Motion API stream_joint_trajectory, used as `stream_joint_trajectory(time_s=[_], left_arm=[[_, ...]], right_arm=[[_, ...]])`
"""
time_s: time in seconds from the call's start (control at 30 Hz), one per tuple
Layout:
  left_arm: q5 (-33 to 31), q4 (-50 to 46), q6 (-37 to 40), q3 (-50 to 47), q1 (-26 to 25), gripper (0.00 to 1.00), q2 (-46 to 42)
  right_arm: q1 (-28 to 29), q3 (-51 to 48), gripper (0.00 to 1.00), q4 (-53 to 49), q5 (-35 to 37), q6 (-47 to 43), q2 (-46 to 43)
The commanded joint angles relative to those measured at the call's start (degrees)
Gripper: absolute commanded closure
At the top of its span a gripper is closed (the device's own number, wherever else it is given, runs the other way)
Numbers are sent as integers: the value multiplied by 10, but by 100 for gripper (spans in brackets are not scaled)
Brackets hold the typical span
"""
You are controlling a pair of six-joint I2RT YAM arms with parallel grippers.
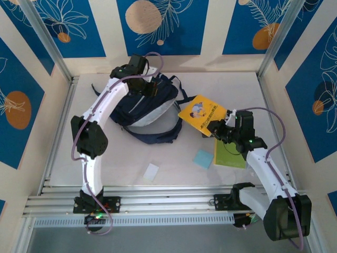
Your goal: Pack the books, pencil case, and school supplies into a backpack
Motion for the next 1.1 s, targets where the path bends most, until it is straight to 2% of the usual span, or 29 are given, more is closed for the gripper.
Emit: stream_joint_trajectory(time_s=[0.0, 0.17, 0.33, 0.43, 0.57, 0.73, 0.83, 1.0, 1.07], left_arm=[[40, 19, -22, 33, 7, 100, -9], [53, 30, -32, 36, 7, 100, -13], [58, 34, -40, 38, 8, 100, -17], [60, 35, -43, 38, 9, 100, -18], [73, 43, -56, 32, 8, 100, -20], [96, 79, -82, 1, 9, 100, -35], [100, 93, -91, -14, 8, 100, -44], [92, 99, -91, -31, 9, 100, -58], [82, 104, -90, -39, 10, 100, -62]], right_arm=[[27, 15, 100, 83, -10, 21, 0], [103, 16, 100, 189, 18, 61, 64], [177, 70, 100, 322, 25, 81, 207], [205, 116, 100, 415, 11, 91, 303], [238, 149, 100, 535, 54, 99, 404], [255, 248, 100, 639, 56, 164, 563], [269, 316, 100, 664, 80, 195, 645], [283, 413, 100, 653, 119, 242, 735], [284, 429, 91, 617, 131, 254, 740]])
